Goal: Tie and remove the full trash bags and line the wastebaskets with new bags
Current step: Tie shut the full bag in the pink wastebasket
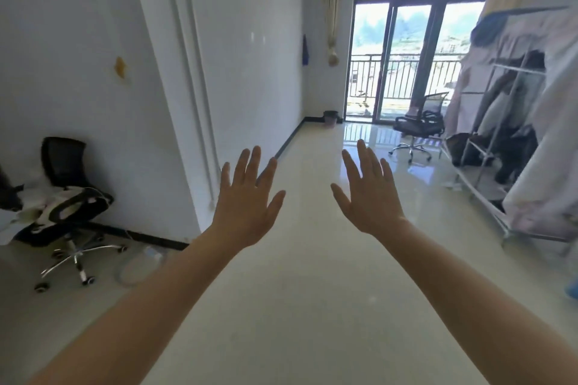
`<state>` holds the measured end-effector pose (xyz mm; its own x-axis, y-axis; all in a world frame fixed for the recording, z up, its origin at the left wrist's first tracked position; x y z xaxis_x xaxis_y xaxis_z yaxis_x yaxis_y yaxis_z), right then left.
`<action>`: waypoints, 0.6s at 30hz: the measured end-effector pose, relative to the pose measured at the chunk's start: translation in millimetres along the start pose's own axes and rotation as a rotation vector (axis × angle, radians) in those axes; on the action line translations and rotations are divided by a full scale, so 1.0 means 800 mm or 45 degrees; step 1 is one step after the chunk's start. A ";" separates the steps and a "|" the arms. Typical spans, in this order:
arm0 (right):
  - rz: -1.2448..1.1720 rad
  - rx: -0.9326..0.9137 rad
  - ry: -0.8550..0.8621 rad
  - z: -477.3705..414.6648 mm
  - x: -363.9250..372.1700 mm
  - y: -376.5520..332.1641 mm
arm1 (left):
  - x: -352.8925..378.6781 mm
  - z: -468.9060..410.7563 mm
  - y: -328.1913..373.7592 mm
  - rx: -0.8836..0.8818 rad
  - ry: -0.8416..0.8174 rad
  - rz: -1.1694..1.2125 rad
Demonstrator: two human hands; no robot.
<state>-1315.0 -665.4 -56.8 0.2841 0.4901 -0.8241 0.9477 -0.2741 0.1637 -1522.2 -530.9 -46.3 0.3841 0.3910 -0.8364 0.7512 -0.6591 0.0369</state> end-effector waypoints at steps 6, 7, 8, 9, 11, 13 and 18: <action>0.016 0.155 -0.114 -0.089 0.139 0.110 | 0.123 -0.163 0.025 0.094 0.076 0.025; 0.033 0.146 -0.138 -0.111 0.164 0.128 | 0.145 -0.193 0.027 0.089 0.087 0.037; 0.050 0.138 -0.160 -0.136 0.186 0.147 | 0.167 -0.225 0.030 0.076 0.085 0.050; 0.061 0.136 -0.178 -0.162 0.205 0.167 | 0.188 -0.258 0.034 0.063 0.073 0.066; 0.100 0.142 -0.186 -0.211 0.235 0.210 | 0.227 -0.327 0.049 0.069 0.046 0.100; 0.166 0.133 -0.147 -0.258 0.260 0.257 | 0.263 -0.401 0.071 0.099 0.040 0.124; 0.188 0.183 -0.039 -0.337 0.327 0.392 | 0.352 -0.558 0.154 0.097 0.040 0.264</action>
<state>-904.2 -400.0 -74.8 0.4118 0.4113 -0.8132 0.8650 -0.4572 0.2068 -1081.8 -215.0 -33.2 0.5434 0.2614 -0.7978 0.6122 -0.7736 0.1636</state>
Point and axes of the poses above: each hand's wrist, its own z-axis away from the middle knuckle, its own x-axis out of the palm, y = z × x, the point moved 2 cm from there along -z, towards the middle knuckle, and after that the axes turned 15 degrees about -x, right-handed, at the moved point
